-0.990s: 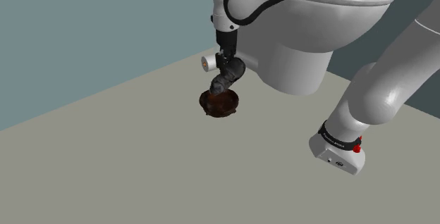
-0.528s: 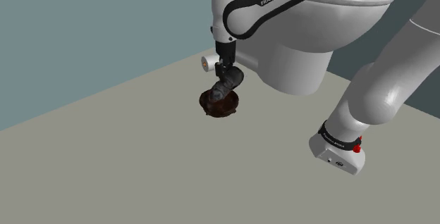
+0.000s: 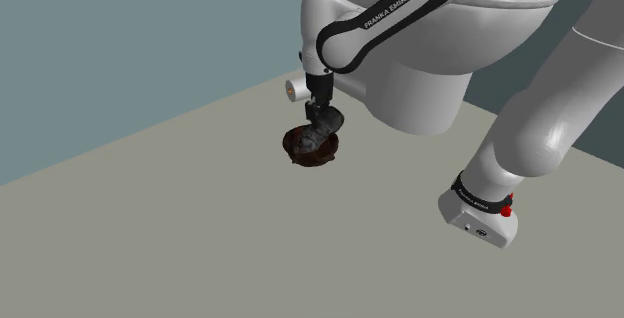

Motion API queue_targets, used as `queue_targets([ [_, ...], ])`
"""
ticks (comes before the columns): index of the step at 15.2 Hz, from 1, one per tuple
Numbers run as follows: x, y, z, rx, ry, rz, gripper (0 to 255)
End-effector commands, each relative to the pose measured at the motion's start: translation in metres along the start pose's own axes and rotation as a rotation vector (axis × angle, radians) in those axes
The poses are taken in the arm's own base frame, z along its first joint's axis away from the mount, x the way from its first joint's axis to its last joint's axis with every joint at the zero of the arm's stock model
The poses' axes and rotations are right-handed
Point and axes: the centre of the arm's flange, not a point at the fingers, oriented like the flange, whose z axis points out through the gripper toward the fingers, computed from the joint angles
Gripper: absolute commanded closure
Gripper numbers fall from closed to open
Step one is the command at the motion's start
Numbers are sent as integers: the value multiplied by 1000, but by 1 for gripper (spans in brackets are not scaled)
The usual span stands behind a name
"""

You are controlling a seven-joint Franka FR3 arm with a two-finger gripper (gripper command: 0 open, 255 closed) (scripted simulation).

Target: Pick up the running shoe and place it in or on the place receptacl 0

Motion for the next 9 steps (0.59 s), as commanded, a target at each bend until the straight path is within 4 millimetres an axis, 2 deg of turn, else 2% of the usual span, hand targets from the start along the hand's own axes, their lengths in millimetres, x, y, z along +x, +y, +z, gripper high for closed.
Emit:
queue_targets([
  [1,0,0,2,0,1,0,255],
  [7,0,0,2,0,1,0,255],
  [8,0,0,2,0,1,0,0],
  [9,0,0,2,0,1,0,0],
])
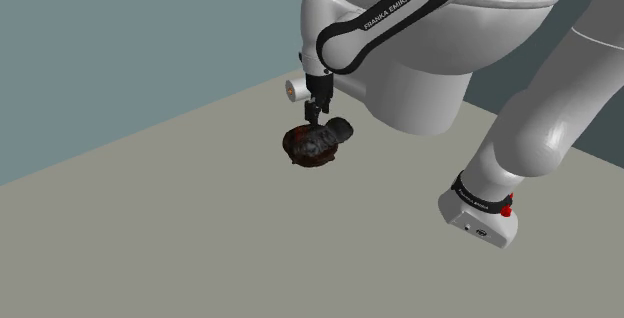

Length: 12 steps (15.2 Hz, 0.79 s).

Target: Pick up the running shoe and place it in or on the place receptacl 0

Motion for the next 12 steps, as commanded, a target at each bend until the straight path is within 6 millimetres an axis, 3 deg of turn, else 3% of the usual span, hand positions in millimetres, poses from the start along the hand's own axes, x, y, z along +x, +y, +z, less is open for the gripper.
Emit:
queue_targets([
  [1,0,0,0,0,0,0,0],
  [4,0,0,0,0,0,0,0],
  [8,0,0,-50,0,0,0,0],
  [12,0,0,-50,0,0,0,0],
])
